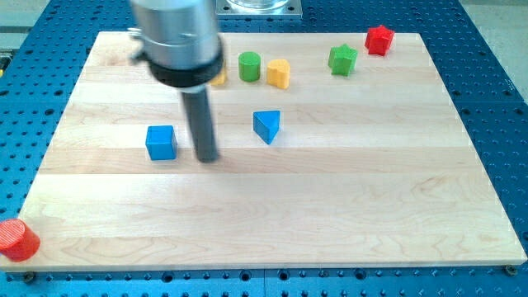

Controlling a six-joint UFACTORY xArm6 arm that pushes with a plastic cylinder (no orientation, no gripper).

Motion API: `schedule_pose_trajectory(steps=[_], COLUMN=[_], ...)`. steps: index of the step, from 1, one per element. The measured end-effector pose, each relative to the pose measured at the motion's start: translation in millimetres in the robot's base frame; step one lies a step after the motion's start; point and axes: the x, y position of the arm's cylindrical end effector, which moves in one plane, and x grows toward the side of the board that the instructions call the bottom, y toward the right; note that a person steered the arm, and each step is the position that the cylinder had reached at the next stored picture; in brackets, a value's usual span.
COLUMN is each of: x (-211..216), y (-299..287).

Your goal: Form a diagonal line with the triangle yellow blocks and green circle

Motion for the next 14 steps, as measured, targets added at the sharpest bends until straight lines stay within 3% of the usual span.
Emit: schedule_pose_trajectory(steps=[1, 3, 4, 5, 6, 8, 9, 10, 11, 12, 13, 14], x=[-6.0, -40.1, -48.8, -48.8, -77.0, -116.6, -118.3, -150.2, -210.0, -181.6, -144.3, -188.3], y=[94.1, 74.7, 21.8, 37.7, 77.1, -6.7, -80.8, -163.0, -125.2, -28.3, 19.2, -23.4])
